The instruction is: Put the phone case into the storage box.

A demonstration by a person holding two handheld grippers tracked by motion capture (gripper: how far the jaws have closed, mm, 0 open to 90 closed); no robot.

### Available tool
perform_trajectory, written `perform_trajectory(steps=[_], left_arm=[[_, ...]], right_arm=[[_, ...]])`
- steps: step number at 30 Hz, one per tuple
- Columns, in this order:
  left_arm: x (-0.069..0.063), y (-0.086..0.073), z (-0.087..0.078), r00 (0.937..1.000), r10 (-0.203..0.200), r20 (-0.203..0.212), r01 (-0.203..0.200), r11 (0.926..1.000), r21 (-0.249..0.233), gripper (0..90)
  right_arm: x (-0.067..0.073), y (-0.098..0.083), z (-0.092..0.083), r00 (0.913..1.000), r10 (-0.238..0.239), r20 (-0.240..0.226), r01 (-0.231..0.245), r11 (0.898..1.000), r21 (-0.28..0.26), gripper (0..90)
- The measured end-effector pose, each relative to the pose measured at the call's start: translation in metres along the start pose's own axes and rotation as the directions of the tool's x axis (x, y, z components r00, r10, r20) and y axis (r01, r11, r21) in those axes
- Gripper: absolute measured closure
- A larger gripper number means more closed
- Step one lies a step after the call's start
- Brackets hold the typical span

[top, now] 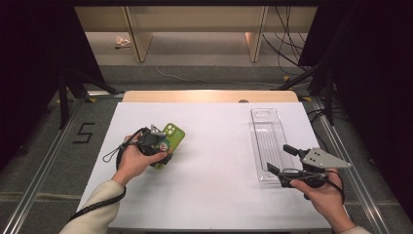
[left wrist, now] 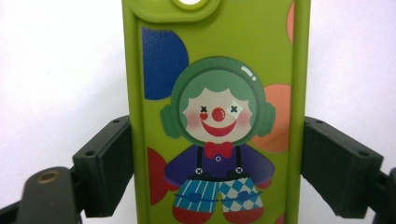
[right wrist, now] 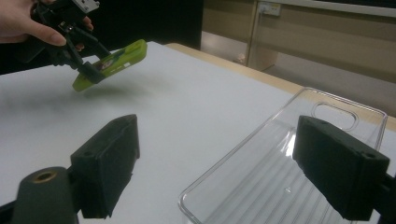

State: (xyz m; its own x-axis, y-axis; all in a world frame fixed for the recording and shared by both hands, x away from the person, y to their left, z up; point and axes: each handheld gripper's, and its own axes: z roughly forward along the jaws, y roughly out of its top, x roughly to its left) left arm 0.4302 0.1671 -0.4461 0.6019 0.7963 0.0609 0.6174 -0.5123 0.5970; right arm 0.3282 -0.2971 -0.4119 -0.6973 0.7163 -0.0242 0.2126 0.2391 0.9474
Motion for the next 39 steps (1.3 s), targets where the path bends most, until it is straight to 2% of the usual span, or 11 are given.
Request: perform_trajectory(steps=[5, 10, 20, 28, 39], left_arm=[[-0.004, -0.002, -0.005, 1.0000, -0.009, 0.005, 0.009, 0.9989, -0.046, 16.3], [-0.009, -0.003, -0.011, 1.0000, -0.001, 0.005, 0.001, 0.9958, -0.091, 16.2], [-0.016, -0.005, -0.018, 0.9999, 0.014, 0.011, -0.012, 0.9930, -0.117, 16.2], [-0.021, -0.006, -0.024, 0.9999, 0.015, 0.002, -0.014, 0.9863, -0.164, 16.2], [-0.025, -0.008, -0.027, 0.9994, 0.032, 0.011, -0.030, 0.9855, -0.167, 16.2]], right_arm=[[0.000, 0.000, 0.000, 1.0000, -0.001, 0.003, 0.001, 1.000, 0.000, 15.8], [-0.001, 0.000, 0.000, 1.0000, 0.006, 0.004, -0.006, 1.000, -0.001, 15.8], [0.000, 0.000, 0.000, 1.0000, 0.006, 0.002, -0.006, 1.000, -0.001, 15.8], [-0.001, 0.000, -0.001, 1.0000, 0.005, 0.003, -0.005, 1.000, -0.005, 15.8], [-0.001, -0.001, 0.000, 0.9999, 0.010, 0.002, -0.010, 1.000, -0.002, 15.8]])
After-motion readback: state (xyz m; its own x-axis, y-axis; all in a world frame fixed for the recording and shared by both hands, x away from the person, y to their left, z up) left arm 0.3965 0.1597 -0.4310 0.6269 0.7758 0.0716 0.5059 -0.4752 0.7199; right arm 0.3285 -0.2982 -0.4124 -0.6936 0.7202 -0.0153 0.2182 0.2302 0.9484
